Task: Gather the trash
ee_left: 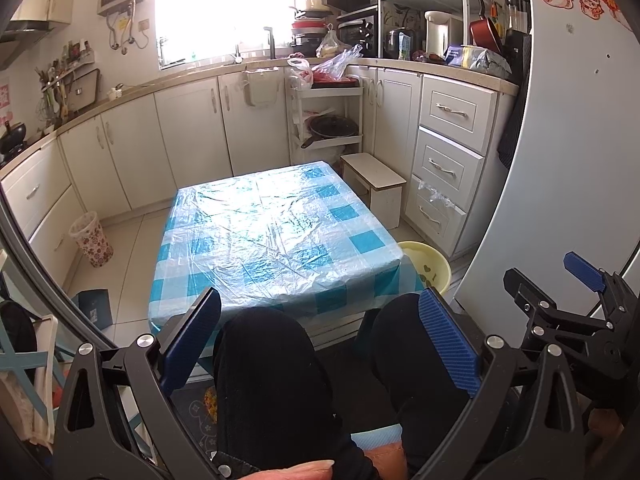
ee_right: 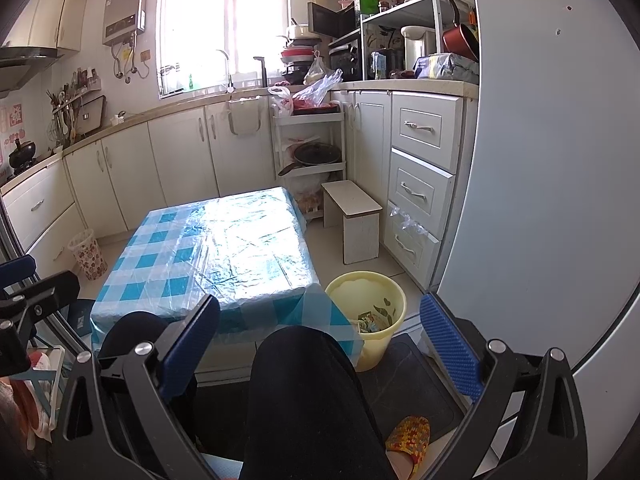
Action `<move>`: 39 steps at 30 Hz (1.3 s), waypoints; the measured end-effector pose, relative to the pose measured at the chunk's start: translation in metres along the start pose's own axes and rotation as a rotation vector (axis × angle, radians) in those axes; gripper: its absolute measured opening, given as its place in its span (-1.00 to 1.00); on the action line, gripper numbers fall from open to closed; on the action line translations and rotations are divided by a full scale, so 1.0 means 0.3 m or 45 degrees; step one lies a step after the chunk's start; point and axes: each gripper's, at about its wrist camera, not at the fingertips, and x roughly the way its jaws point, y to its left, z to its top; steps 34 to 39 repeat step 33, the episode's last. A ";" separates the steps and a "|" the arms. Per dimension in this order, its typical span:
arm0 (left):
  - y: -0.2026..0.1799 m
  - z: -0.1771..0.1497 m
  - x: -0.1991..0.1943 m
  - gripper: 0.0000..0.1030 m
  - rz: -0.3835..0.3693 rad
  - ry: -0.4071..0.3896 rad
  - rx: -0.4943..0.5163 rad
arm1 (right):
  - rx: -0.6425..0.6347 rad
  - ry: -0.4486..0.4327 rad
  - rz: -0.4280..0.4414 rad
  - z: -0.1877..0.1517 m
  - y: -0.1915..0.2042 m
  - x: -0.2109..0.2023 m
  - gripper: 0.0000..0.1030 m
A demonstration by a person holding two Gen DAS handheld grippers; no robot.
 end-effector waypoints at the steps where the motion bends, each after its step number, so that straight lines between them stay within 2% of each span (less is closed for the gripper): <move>1: 0.000 0.001 0.002 0.85 0.001 0.001 0.001 | -0.001 0.001 0.001 0.000 -0.001 0.001 0.86; 13: 0.016 -0.017 0.012 0.85 -0.002 0.016 -0.012 | -0.015 0.019 0.009 0.000 0.000 0.013 0.86; 20: 0.039 -0.023 -0.012 0.85 0.020 -0.042 -0.030 | -0.015 0.034 0.013 0.000 0.001 0.026 0.86; 26: 0.025 -0.021 0.000 0.85 0.028 -0.010 0.011 | -0.031 0.032 0.015 -0.001 0.011 0.023 0.86; 39: 0.044 -0.013 0.012 0.85 0.040 0.010 -0.020 | -0.045 0.043 0.019 -0.001 0.019 0.033 0.86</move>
